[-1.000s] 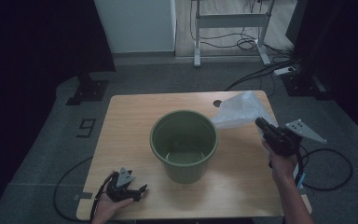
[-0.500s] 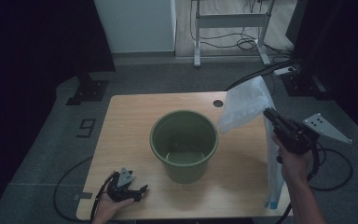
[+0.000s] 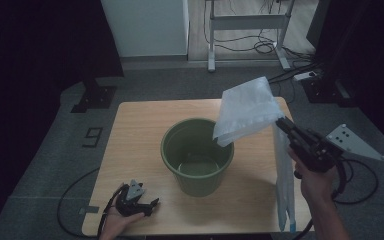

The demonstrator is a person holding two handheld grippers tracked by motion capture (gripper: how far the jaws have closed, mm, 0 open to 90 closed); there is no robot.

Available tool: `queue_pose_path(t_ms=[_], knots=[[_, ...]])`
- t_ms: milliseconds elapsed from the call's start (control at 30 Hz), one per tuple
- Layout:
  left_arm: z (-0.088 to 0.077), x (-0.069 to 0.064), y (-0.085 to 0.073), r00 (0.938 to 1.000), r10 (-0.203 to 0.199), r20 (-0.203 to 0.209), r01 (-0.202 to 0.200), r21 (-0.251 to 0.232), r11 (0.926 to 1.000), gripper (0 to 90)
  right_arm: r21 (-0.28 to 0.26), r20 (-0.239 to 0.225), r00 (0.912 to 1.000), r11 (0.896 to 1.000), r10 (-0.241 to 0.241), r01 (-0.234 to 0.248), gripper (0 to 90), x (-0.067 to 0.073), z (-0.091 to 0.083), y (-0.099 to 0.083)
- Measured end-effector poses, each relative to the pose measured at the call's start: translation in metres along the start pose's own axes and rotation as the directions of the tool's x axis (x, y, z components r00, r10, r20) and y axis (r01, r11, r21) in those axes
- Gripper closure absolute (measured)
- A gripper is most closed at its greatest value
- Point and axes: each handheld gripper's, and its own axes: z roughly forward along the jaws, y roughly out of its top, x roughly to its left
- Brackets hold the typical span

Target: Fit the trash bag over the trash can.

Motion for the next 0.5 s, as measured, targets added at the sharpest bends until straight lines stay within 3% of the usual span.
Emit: queue_pose_path(t_ms=[167,500], knots=[[-0.003,0.003,0.000,0.9993,-0.037,0.002,0.037,-0.015,0.9992,14.7,0.017,-0.037,0.9992,1.000,-0.019,0.020,89.2,0.012,-0.002,-0.010],[-0.002,0.002,0.000,0.9995,-0.030,-0.005,0.030,-0.012,0.9995,14.8,0.077,-0.080,0.9967,0.997,-0.013,0.020,89.2,0.023,0.006,-0.032]])
